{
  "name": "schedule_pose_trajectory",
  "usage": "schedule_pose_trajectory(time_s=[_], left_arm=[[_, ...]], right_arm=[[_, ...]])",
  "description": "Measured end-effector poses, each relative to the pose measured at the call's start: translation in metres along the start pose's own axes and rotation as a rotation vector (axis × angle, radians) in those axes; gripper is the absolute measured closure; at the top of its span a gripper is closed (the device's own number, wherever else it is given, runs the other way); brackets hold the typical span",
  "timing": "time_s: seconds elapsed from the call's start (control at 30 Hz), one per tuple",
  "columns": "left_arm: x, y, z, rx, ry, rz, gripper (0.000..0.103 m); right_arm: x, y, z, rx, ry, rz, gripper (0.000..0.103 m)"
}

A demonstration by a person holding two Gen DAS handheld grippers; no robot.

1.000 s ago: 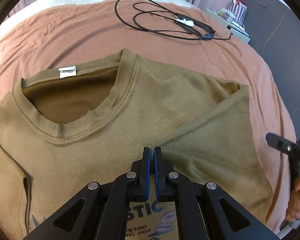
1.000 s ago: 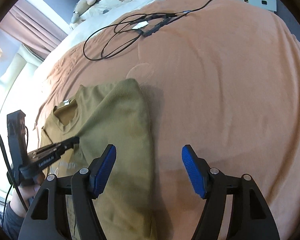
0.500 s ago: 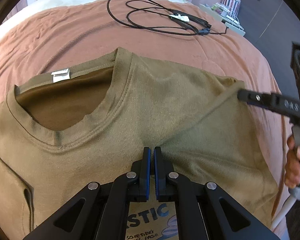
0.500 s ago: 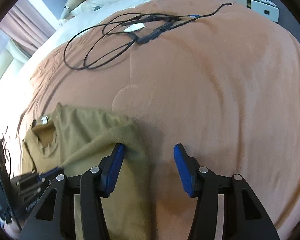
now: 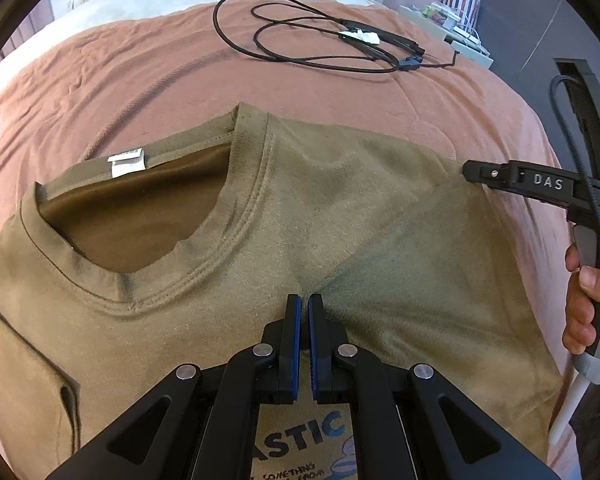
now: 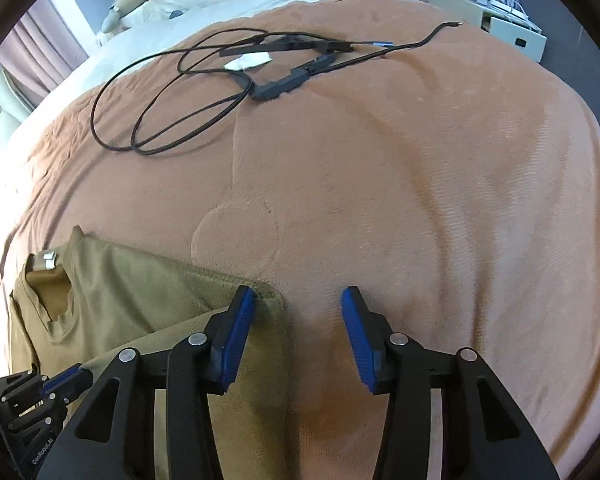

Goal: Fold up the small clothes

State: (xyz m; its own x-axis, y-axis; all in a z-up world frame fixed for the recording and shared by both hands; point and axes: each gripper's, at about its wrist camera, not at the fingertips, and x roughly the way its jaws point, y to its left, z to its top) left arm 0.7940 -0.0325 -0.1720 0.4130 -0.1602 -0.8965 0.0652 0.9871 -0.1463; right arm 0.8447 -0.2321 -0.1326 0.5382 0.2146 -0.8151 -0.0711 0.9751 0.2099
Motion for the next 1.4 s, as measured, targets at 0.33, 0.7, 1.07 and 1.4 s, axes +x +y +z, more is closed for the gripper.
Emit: schedule_pose_trajectory(time_s=[0.33,0.7,1.07,1.4], left_arm=[[-0.022,-0.002,-0.007,-0.059,-0.005,0.015,0.088],[-0.051,-0.002,-0.025,-0.111,-0.05,0.015,0.047],[-0.05,-0.029,-0.062,-0.133,-0.003,-0.086,0.058],[-0.036,-0.056,-0.084,-0.132,0.064,-0.114,0.071]], right_arm=[[-0.045,-0.017,-0.024,0.019,0.016,0.111,0.059],[-0.085,-0.023,-0.068,0.017,0.072,0.206,0.05],[-0.107,-0.026,-0.112,-0.011,0.102,0.191,0.049],[-0.113,-0.034,-0.139,0.009,0.113,0.204,0.053]])
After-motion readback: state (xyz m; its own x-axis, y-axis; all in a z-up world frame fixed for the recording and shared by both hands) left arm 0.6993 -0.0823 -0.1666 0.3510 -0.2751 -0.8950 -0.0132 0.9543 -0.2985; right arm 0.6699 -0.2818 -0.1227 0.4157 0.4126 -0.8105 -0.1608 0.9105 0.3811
